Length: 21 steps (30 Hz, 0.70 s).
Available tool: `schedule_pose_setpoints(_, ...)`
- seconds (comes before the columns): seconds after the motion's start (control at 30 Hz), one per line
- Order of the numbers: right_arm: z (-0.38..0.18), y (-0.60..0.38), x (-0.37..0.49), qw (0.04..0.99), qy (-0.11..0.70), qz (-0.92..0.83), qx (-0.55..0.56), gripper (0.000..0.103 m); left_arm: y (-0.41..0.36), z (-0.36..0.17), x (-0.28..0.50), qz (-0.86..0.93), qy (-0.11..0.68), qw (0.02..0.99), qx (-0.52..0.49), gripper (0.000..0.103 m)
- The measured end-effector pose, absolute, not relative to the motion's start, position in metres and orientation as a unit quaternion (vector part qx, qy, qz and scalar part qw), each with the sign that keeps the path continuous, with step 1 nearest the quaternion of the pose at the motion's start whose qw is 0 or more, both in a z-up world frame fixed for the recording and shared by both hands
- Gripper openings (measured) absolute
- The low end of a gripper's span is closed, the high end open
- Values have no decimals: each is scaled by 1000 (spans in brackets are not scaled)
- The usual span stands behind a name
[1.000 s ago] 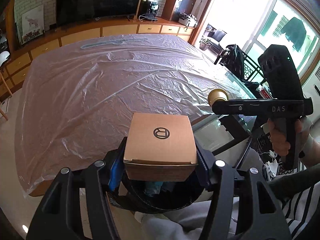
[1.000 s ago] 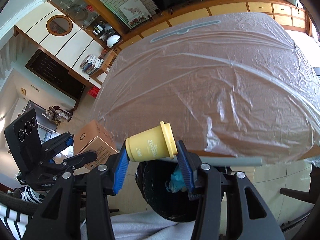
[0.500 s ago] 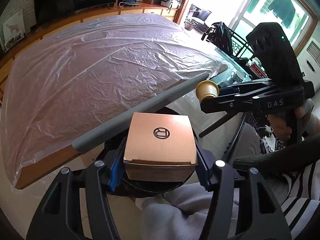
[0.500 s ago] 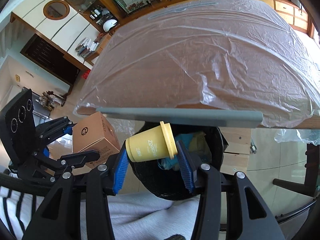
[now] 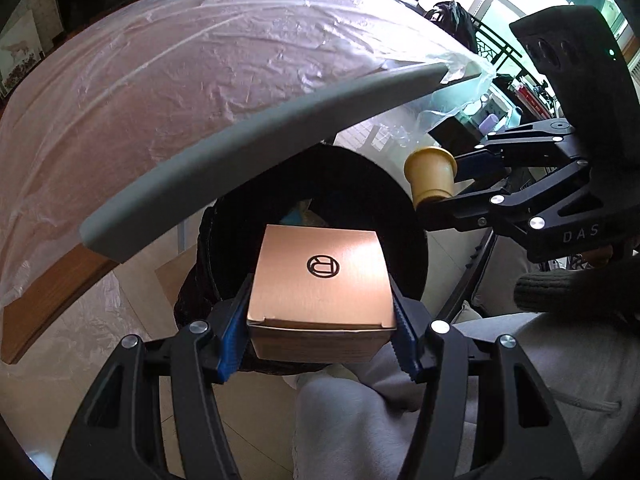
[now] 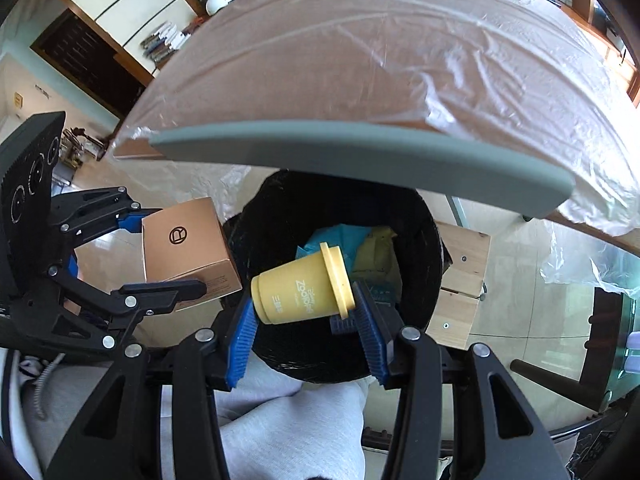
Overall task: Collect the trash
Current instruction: 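Carry the yellow cup and cardboard box over the black bin with both tools, then open both tools to drop the yellow cup and cardboard box into the bin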
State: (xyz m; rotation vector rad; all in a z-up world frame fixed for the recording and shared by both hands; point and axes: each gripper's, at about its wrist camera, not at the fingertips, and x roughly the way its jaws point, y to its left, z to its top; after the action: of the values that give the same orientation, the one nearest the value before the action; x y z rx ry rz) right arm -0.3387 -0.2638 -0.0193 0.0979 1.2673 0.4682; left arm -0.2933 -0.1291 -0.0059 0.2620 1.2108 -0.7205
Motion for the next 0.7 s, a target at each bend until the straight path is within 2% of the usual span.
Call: schedule_pose_setpoints(0.7,-62,-252,-326,771,609,188,-6,46,-140,-39,-275,-307,567,751,140,60)
